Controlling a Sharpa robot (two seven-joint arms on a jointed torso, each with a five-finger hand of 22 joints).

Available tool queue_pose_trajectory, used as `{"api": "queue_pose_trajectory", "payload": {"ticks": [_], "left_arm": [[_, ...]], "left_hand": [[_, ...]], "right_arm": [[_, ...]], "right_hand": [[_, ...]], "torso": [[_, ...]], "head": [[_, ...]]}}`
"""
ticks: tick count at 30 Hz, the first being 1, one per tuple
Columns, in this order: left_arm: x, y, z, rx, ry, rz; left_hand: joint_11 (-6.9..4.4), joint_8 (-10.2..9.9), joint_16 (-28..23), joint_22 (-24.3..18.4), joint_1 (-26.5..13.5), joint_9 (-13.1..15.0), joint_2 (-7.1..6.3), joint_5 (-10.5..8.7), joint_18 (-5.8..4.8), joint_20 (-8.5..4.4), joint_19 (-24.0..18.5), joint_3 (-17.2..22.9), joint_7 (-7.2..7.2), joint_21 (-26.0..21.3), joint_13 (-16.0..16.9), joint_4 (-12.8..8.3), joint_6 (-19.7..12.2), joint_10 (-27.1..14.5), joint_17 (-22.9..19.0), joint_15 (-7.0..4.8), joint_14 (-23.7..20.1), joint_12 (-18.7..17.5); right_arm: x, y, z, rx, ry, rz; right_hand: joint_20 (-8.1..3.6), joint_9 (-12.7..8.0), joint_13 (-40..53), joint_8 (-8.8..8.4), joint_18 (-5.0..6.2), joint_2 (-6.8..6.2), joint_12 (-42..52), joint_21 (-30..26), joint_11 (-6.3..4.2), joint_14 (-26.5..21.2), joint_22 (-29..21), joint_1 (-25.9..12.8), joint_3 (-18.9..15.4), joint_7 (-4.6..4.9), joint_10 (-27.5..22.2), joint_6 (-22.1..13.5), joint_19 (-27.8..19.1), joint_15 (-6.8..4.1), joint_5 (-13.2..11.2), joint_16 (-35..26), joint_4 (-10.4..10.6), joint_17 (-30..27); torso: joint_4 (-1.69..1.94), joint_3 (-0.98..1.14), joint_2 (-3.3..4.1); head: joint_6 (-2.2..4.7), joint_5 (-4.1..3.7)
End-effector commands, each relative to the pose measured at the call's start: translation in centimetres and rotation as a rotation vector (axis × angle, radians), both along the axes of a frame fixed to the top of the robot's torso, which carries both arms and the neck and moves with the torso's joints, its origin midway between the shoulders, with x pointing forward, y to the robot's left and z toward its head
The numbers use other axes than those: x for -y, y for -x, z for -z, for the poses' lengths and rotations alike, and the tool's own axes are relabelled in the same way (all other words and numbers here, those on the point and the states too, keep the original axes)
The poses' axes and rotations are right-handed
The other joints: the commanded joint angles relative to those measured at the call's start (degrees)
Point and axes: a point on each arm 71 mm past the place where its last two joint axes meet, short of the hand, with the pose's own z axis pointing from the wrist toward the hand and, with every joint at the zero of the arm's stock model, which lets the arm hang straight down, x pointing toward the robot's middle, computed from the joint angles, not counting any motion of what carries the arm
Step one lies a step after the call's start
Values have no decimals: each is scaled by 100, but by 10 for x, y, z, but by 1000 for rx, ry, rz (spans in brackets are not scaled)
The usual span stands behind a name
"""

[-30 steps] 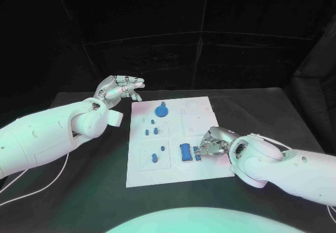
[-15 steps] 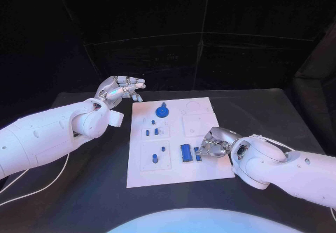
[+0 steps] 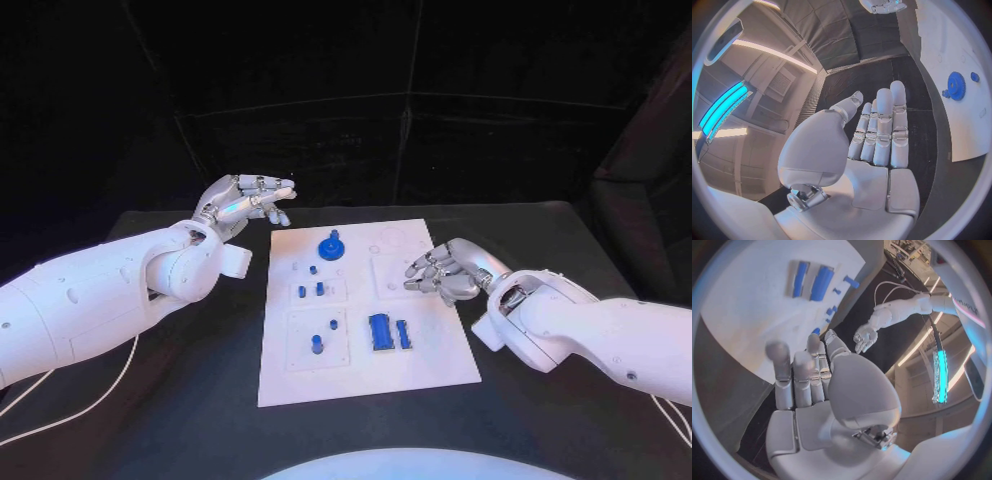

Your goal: Assemble the parts on the task board

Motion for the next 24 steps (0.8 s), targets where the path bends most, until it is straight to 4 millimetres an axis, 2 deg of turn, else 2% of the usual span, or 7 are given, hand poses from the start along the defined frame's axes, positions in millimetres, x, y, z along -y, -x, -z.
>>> {"api": "queue_pose_trajectory", "payload": {"ticks": [1, 5, 6, 9, 13, 19, 24], "left_arm": [[-5, -3, 0, 4, 17, -40], [-12, -7, 6, -5, 23, -91], [-14, -8, 7, -7, 26, -103], [-19, -11, 11, -13, 35, -135], [-20, -15, 18, -24, 54, -179], [-16, -18, 25, -30, 62, -204], [-13, -19, 27, -32, 64, -209]], "left_hand": [[30, 54, -211, -81, 62, 5, 40, 11, 31, -7, -149, -48, -42, -137, 2, 7, -3, -1, -109, 1, -189, -13], [67, 30, -1117, -375, 63, -8, 65, 11, -6, 79, -725, -12, -53, -630, -15, 30, -28, 10, -538, 109, -693, -106], [91, 6, -1459, -494, 50, -14, 58, 16, -32, 133, -927, 5, -37, -817, -19, 43, -47, 12, -690, 171, -862, -160], [164, -76, -2155, -796, 16, -30, 52, 23, -120, 293, -1465, 41, -29, -1292, -27, 81, -127, -41, -997, 383, -1239, -320], [292, -231, -3017, -1301, 11, -31, 39, 4, -125, 565, -2189, 35, 0, -1984, -24, 112, -243, -172, -1426, 633, -1531, -629], [345, -346, -3490, -1594, 40, -25, 54, 7, 44, 775, -2234, -34, -27, -2210, -17, 115, -230, -178, -1679, 674, -1379, -846], [325, -372, -3625, -1676, 57, -24, 73, 7, 59, 781, -2144, -47, 8, -2224, -17, 116, -187, -123, -1750, 662, -1267, -899]], "right_arm": [[14, -23, -8, -1, -319, 98], [27, -52, -8, 12, -422, 137], [30, -58, -7, 18, -440, 146], [33, -75, -4, 31, -482, 167], [31, -95, 1, 43, -522, 174], [22, -110, 6, 50, -541, 169], [13, -115, 9, 48, -548, 154]], "right_hand": [[143, -120, -812, -161, 89, 43, -767, -1143, 164, -597, -927, 123, 82, 157, -183, -15, -608, 162, -47, -1368, -82, -1009], [423, -326, -1845, -399, 62, 30, -1505, -2358, 382, -1253, -1723, 244, 272, 250, -352, -53, -1158, 481, -43, -2879, -169, -1841], [566, -463, -2416, -515, 122, 91, -1697, -2889, 446, -1067, -2132, 255, 467, 308, -178, -4, -1124, 571, -72, -3429, -217, -2261], [612, -774, -3519, -663, 106, -33, -1739, -3526, 470, -755, -2694, 196, 991, 336, -10, 166, -701, 620, -113, -4366, -531, -2964], [707, -947, -3879, -654, 89, -107, -1763, -3889, 531, -918, -2955, -7, 1178, 363, -89, 90, -780, 726, -105, -4765, -628, -3254], [772, -1179, -4125, -645, 109, -146, -1755, -4257, 560, -822, -3268, -239, 1400, 381, -92, 97, -612, 768, -110, -5045, -791, -3600], [772, -1219, -4123, -641, 107, -123, -1750, -4301, 559, -763, -3315, -266, 1458, 389, -72, 117, -542, 756, -111, -5053, -829, -3655]], "torso": [[-18, -32, -168], [-42, -52, -309], [-47, -52, -345], [-57, -43, -406], [-34, -34, -493], [-1, -10, -514], [-14, 18, -493]], "head": [[126, -32], [226, -36], [236, -30], [282, -9], [358, -36], [513, -57], [558, 7]]}}
